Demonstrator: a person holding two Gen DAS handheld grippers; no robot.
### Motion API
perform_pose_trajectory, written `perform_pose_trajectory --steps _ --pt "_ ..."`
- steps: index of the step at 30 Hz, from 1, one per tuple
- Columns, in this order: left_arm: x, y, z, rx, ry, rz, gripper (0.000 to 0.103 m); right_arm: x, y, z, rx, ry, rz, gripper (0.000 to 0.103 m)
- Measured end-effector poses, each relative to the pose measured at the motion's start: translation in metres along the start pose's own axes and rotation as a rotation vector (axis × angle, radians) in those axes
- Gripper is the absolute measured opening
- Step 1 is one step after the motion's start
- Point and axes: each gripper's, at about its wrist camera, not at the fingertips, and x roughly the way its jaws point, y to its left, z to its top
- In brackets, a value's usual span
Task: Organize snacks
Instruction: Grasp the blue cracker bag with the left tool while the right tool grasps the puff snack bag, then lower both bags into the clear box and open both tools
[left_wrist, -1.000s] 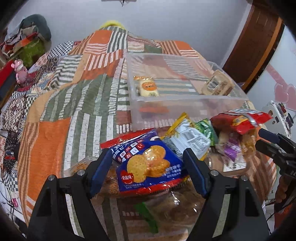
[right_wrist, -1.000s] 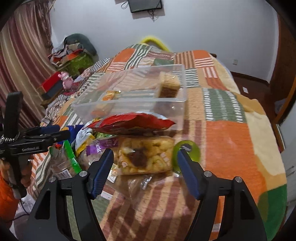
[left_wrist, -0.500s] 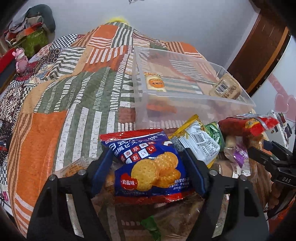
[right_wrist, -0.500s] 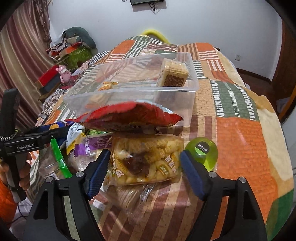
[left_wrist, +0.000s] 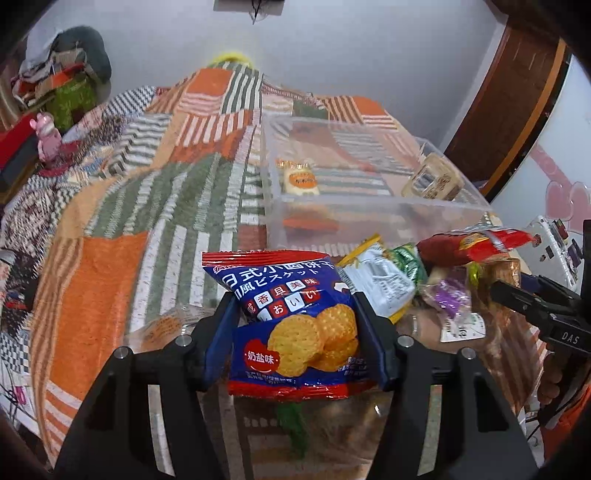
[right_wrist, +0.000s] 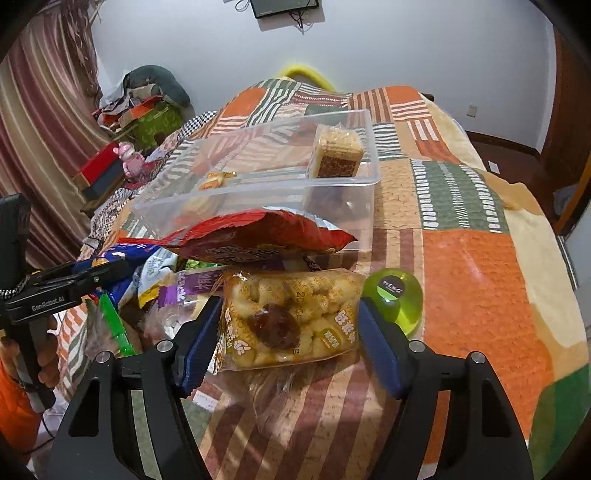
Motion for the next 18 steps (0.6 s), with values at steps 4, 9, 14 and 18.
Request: perform_pose_trajectory --steps 4,9,14,18 --pt "-0.019 -0.006 0.003 0.015 -0.036 -0.003 0.061 -0.014 0.001 0.001 0.000 -0.027 -0.007 0.069" --pt "-0.040 -0.012 0.009 0.023 -0.084 -0.009 0.061 -0.034 -0.001 0.003 0.009 -0.070 -0.025 0.069" --pt "-0.054 -0.019 0.020 0.031 -0.131 -0.019 0.061 -0.054 -0.004 0.015 0.004 -0.128 -0.042 0.069" --pt "-0.060 -0.024 0.035 0.035 -0.165 -0.028 0.061 -0.065 -0.001 0.031 -0.010 -0.179 -0.051 0.069"
